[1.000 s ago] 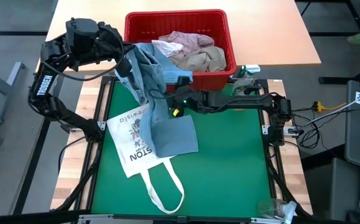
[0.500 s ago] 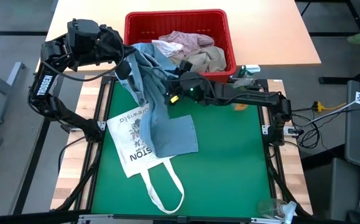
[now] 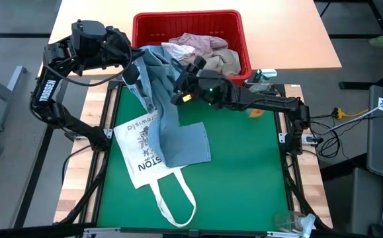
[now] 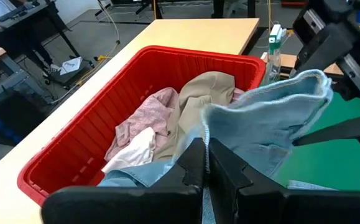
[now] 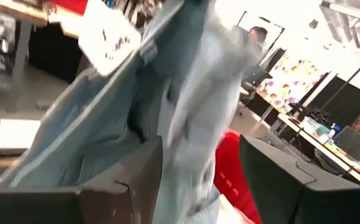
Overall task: Fold laundry
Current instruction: Remove the light blue pants from the red bin
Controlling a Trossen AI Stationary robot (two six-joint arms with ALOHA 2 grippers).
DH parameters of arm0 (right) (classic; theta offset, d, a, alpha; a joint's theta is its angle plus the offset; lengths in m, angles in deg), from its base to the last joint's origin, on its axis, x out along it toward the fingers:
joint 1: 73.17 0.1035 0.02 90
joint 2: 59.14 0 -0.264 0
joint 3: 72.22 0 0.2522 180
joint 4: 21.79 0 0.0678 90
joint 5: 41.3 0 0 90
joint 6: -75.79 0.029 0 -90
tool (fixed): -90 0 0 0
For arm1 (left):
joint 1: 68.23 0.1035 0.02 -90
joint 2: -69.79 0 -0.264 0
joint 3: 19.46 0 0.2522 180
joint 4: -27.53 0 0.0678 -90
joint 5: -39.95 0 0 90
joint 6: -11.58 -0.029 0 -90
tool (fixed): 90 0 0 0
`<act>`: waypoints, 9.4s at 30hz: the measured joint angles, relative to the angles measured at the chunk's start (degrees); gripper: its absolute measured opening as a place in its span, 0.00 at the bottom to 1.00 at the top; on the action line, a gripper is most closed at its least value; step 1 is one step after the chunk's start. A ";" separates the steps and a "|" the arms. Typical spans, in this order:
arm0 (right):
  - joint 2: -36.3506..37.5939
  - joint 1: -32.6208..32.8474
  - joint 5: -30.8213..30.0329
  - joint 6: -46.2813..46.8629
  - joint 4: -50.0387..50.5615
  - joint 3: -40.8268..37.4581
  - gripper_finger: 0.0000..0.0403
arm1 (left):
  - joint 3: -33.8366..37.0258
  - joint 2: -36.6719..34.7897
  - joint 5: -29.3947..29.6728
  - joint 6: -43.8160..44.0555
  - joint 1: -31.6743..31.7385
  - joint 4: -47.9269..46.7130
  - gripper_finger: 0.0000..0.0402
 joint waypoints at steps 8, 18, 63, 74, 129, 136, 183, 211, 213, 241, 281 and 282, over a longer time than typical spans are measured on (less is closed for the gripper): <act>0.00 -0.10 1.88 0.05 -6.34 0.01 0.52 | 0.00 0.02 -0.38 -0.38 -0.02 -0.02 0.01; 0.00 -0.79 2.30 -0.90 -3.44 0.05 0.23 | 0.00 0.04 -5.61 0.89 -0.02 -0.08 0.01; 16.72 0.79 20.39 13.84 62.43 -0.01 0.05 | 42.99 -0.80 -0.13 31.29 -27.07 -7.51 0.19; 16.92 0.79 20.35 13.81 63.17 -0.01 0.09 | 65.42 -5.03 3.38 31.27 -30.81 19.17 0.14; 16.94 0.79 21.47 13.44 63.91 -0.01 0.06 | 107.51 -2.92 4.48 19.99 -12.83 118.37 0.56; 16.94 0.79 21.38 13.42 63.91 -0.01 0.06 | 107.51 -2.93 2.37 18.88 -13.20 119.99 0.48; 9.44 -5.97 42.99 6.26 17.39 0.01 0.06 | 90.28 -55.56 12.51 17.33 -36.00 82.54 0.01; 18.38 -6.01 34.36 9.29 80.20 0.01 0.06 | 78.16 -15.83 12.66 38.09 -50.99 76.62 0.01; 18.38 -6.01 34.36 9.38 81.94 0.01 0.06 | 78.16 -13.33 12.01 40.21 -50.99 77.92 0.01; 34.72 9.49 27.81 19.26 72.27 -38.93 0.06 | 78.16 11.61 9.42 56.92 -58.45 101.79 0.01; 49.31 9.38 14.39 25.80 68.99 -59.94 0.06 | 78.16 20.65 9.84 56.37 -56.83 107.10 0.35; 49.31 9.38 14.39 25.81 68.98 -59.94 0.06 | 78.16 20.65 9.84 56.35 -56.83 106.93 0.35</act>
